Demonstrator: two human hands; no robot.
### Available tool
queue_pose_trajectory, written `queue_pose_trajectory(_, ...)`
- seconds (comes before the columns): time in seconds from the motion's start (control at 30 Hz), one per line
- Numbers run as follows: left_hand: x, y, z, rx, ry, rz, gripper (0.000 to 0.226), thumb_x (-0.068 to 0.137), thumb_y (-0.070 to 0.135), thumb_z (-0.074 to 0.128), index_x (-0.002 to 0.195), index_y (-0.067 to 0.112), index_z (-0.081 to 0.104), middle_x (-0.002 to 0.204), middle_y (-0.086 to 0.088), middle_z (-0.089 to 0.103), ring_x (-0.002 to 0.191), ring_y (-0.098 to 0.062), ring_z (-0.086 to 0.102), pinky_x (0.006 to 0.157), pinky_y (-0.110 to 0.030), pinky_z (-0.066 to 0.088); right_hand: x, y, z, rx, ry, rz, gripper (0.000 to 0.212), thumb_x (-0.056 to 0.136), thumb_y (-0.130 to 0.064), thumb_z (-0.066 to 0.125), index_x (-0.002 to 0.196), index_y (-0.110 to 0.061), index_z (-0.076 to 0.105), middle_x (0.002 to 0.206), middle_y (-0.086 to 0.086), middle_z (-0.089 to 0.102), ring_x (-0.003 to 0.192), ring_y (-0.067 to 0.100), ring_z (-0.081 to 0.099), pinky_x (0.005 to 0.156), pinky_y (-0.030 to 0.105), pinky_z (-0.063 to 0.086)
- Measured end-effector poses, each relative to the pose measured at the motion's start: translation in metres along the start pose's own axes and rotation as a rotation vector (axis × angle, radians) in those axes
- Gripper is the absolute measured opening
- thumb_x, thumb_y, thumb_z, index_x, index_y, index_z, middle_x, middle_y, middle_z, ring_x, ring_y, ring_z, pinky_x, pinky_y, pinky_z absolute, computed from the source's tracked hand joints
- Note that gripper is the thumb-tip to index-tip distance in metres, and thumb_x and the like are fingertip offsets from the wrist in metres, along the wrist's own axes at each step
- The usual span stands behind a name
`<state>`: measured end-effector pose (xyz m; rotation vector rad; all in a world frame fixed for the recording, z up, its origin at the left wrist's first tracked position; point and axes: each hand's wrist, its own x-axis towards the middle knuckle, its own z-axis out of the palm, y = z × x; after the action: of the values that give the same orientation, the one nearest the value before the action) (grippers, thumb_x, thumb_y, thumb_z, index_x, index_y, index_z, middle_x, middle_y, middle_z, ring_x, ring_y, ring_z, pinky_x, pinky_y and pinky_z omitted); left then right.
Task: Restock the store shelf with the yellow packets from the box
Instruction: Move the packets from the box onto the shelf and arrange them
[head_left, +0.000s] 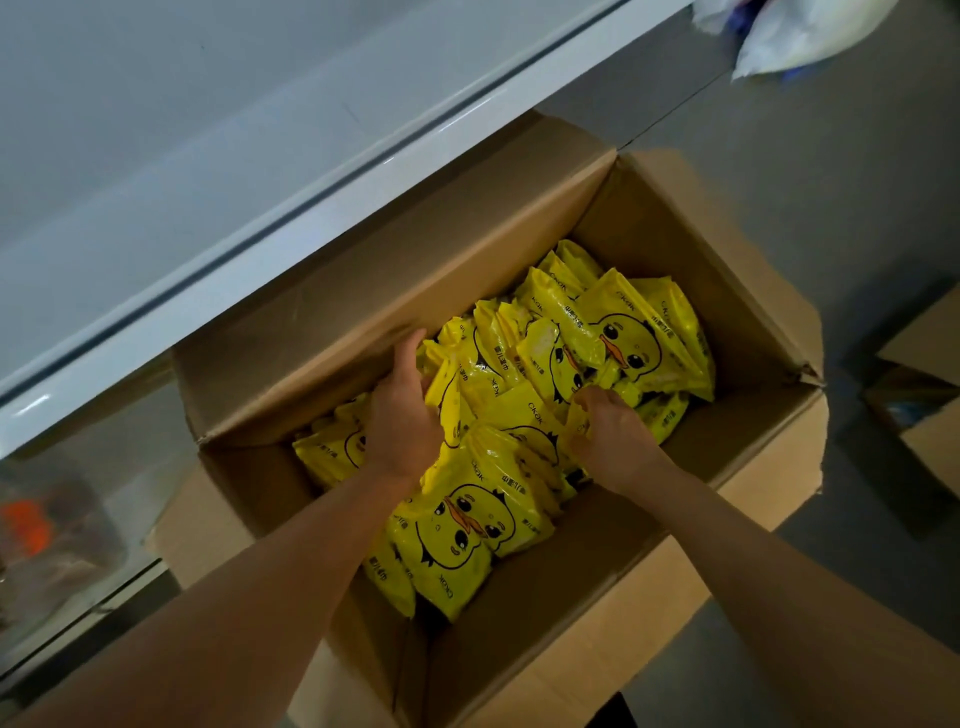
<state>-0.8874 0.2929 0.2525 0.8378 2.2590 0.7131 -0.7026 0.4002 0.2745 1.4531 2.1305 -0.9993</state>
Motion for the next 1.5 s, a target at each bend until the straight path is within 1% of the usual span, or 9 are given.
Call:
queue_pose_trajectory(0.1,0.014,0.005,-0.001,0.057,-0.043,-0.061,0.056,0.078,0.000,0.070,0.127,0.008,0.046,0.104,-0.006,0.063,0.098,-0.020,0.058,0.079,-0.025,0.039,0.001,-0.001,0.005,0.022,-0.027,-0.032,0.043,0.086,-0.011,0.060,0.125,-0.005,0.043,0.124,0.016,0.050,0.112,0.029,0.051,0.089,0.037,0.047)
queue_pose_trajectory(0.3,0.028,-0.021,-0.003,0.138,-0.138,-0.226,0.007,0.083,0.009,0.065,0.090,0.005,0.064,0.094,-0.014,0.067,0.090,-0.031,0.061,0.076,-0.034,0.046,0.001,-0.004,0.038,-0.089,-0.229,-0.054,0.025,0.085,-0.003,0.055,0.109,-0.008,0.057,0.108,0.011,0.063,0.099,0.024,0.060,0.076,0.028,0.049)
queue_pose_trajectory(0.53,0.020,-0.028,-0.007,0.043,-0.108,-0.206,0.012,0.093,0.012,0.052,0.083,0.006,0.054,0.080,-0.010,0.056,0.076,-0.023,0.049,0.069,-0.033,0.036,-0.003,-0.016,0.070,-0.144,-0.290,0.006,0.045,0.084,-0.005,0.058,0.126,-0.005,0.042,0.117,0.014,0.058,0.107,0.027,0.057,0.079,0.029,0.047)
queue_pose_trajectory(0.67,0.013,-0.033,-0.011,-0.009,-0.070,-0.152,0.020,0.092,0.009,0.052,0.073,0.007,0.047,0.071,-0.011,0.050,0.067,-0.021,0.041,0.063,-0.032,0.034,0.000,-0.028,0.088,-0.131,-0.363,0.055,0.057,0.079,-0.031,0.071,0.126,-0.011,0.047,0.122,0.009,0.056,0.114,0.027,0.054,0.089,0.035,0.047)
queue_pose_trajectory(0.83,0.011,-0.035,-0.020,0.039,-0.052,-0.073,0.015,0.091,0.009,0.053,0.082,-0.002,0.053,0.078,-0.020,0.058,0.067,-0.024,0.045,0.062,-0.036,0.039,0.003,-0.034,0.099,-0.233,-0.290,0.008,0.033,0.089,-0.023,0.059,0.118,-0.008,0.056,0.120,0.010,0.058,0.110,0.024,0.056,0.087,0.032,0.047)
queue_pose_trajectory(1.03,0.010,-0.027,-0.031,0.061,-0.059,0.023,0.016,0.090,0.010,0.056,0.080,-0.001,0.056,0.074,-0.018,0.060,0.065,-0.027,0.048,0.062,-0.034,0.037,0.002,-0.020,0.025,-0.023,-0.209,0.034,0.016,0.089,-0.013,0.060,0.101,-0.004,0.057,0.100,0.009,0.052,0.087,0.018,0.050,0.070,0.026,0.040)
queue_pose_trajectory(1.2,0.017,-0.018,-0.033,0.091,-0.124,0.042,0.017,0.091,0.012,0.056,0.075,0.006,0.053,0.067,-0.006,0.056,0.062,-0.022,0.046,0.062,-0.033,0.039,0.025,-0.007,-0.020,0.103,0.005,0.011,0.027,0.091,-0.008,0.055,0.117,-0.002,0.053,0.098,0.009,0.054,0.063,0.009,0.046,0.052,0.017,0.033)
queue_pose_trajectory(1.4,0.029,-0.017,-0.008,0.142,-0.185,-0.079,0.011,0.089,0.013,0.060,0.091,0.004,0.066,0.091,-0.017,0.067,0.087,-0.032,0.061,0.076,-0.034,0.047,0.039,-0.001,0.010,0.119,0.013,0.146,0.047,0.087,-0.024,0.063,0.126,-0.004,0.046,0.117,0.014,0.057,0.103,0.026,0.056,0.074,0.029,0.044)
queue_pose_trajectory(1.5,0.027,-0.021,0.003,0.007,-0.149,-0.210,0.007,0.088,0.009,0.061,0.089,0.004,0.066,0.087,-0.018,0.065,0.082,-0.027,0.060,0.073,-0.034,0.047,0.045,-0.005,0.015,-0.090,-0.009,0.202,0.047,0.088,-0.035,0.060,0.116,0.002,0.053,0.113,0.016,0.060,0.106,0.026,0.058,0.081,0.032,0.048)
